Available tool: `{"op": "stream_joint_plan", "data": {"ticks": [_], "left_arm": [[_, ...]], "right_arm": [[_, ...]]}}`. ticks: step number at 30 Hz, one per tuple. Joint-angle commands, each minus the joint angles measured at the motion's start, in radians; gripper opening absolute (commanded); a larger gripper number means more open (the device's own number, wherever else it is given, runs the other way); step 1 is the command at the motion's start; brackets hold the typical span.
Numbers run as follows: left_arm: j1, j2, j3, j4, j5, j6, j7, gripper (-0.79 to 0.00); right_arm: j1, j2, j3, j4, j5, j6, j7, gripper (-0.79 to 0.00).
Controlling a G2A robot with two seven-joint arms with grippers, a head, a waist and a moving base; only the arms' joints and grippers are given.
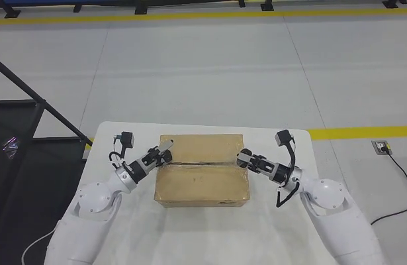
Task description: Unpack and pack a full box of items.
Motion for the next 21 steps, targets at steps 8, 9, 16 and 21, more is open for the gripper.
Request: {"op": "stream_joint_plan", "data": {"ticks": [8,9,16,21], "left_arm": [[0.059,0.007,-0.031,-0.075,-0.009,-0.043,-0.028,0.000],[0.069,0.009,-0.039,-0.087,-0.014,-0.048,-0.033,0.000],[0.095,0.011,-0.056,-0.108,-0.061,-0.044,-0.054,0.000],[0.079,0.011,-0.049,-0.093,-0.040,-0.039,-0.053,0.000]], "right_arm": [[0.000,-0.001,-0.005,0.016,0.004,-0.011,-0.007,-0.785],[0.000,-0.001,-0.006,0.018,0.004,-0.010,-0.007,-0.785],[0.014,-0.004,-0.014,0.035,0.007,-0.006,-0.013,-0.785],[0.020,-0.005,-0.017,0.043,0.006,-0.002,-0.014,-0.785]]}}
